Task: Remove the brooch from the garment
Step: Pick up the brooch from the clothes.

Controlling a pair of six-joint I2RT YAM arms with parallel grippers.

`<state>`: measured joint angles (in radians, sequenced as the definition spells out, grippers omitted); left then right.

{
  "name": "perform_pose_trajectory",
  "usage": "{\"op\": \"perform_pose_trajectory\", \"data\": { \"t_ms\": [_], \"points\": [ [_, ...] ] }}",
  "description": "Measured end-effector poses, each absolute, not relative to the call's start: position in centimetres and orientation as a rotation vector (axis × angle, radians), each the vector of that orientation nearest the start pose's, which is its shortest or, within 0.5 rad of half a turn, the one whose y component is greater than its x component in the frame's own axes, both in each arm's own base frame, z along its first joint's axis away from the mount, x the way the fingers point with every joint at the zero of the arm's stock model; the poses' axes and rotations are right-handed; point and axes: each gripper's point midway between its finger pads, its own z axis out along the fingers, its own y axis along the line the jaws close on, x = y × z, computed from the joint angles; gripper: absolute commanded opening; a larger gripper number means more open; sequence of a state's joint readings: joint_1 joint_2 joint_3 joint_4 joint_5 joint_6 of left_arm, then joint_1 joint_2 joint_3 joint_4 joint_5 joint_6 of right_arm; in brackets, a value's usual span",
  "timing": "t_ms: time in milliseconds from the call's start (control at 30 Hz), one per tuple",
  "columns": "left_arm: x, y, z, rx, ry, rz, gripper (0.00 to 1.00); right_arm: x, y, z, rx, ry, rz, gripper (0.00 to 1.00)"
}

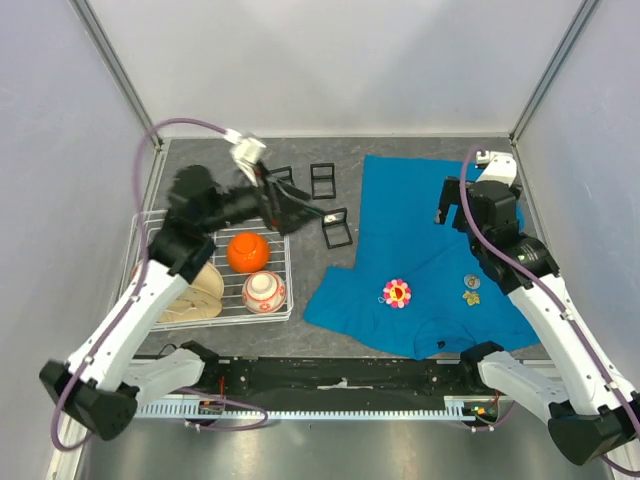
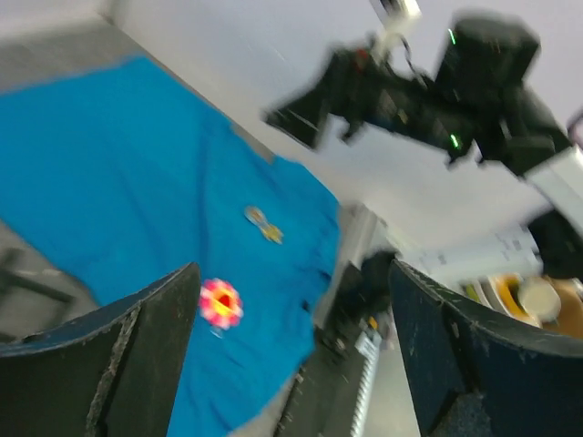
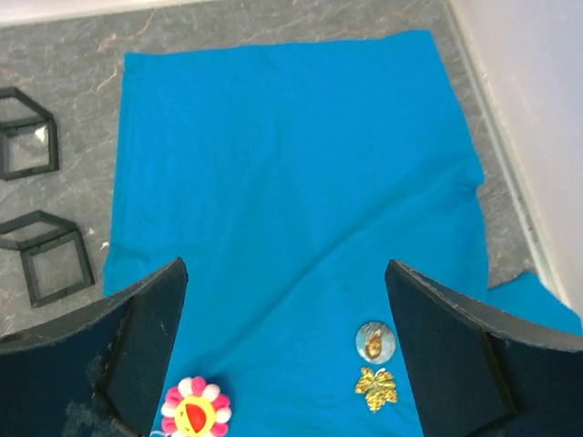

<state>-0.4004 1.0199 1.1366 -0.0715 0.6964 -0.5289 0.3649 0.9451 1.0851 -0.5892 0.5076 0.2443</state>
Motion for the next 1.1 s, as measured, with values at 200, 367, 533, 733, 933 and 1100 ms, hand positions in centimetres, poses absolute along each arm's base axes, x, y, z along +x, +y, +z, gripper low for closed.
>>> {"op": "perform_pose_trajectory", "data": {
  "t_ms": [200,367,533,733,933,1100],
  "points": [
    [19.5,-32.3,31.3,0.675,1.830,-1.393,0.66,29.3,7.3,22.6,0.163,2.113,0.091,0.98],
    [17.3,-34.1,22.3,0.692,2.052,-1.296,0.52,25.2,12.1,12.6,0.104,2.393,0.159,0.98],
    [16.1,-33.4,14.5,0.663,2.199,-1.163,0.43,19.5,16.3,7.5,-0.081,2.511,0.116,0.69],
    [15.9,-32.3,8.2,0.590,2.329,-1.071,0.44,17.9,16.2,5.4,-0.101,2.482,0.076,0.57],
    [16.8,-32.4,6.3,0.528,2.352,-1.021,0.44,16.7,16.7,4.6,-0.192,2.449,0.054,0.40],
    [17.1,-32.0,5.6,0.479,2.348,-1.004,0.44,16.3,17.8,4.3,-0.276,2.422,0.016,0.33]
  ]
}}
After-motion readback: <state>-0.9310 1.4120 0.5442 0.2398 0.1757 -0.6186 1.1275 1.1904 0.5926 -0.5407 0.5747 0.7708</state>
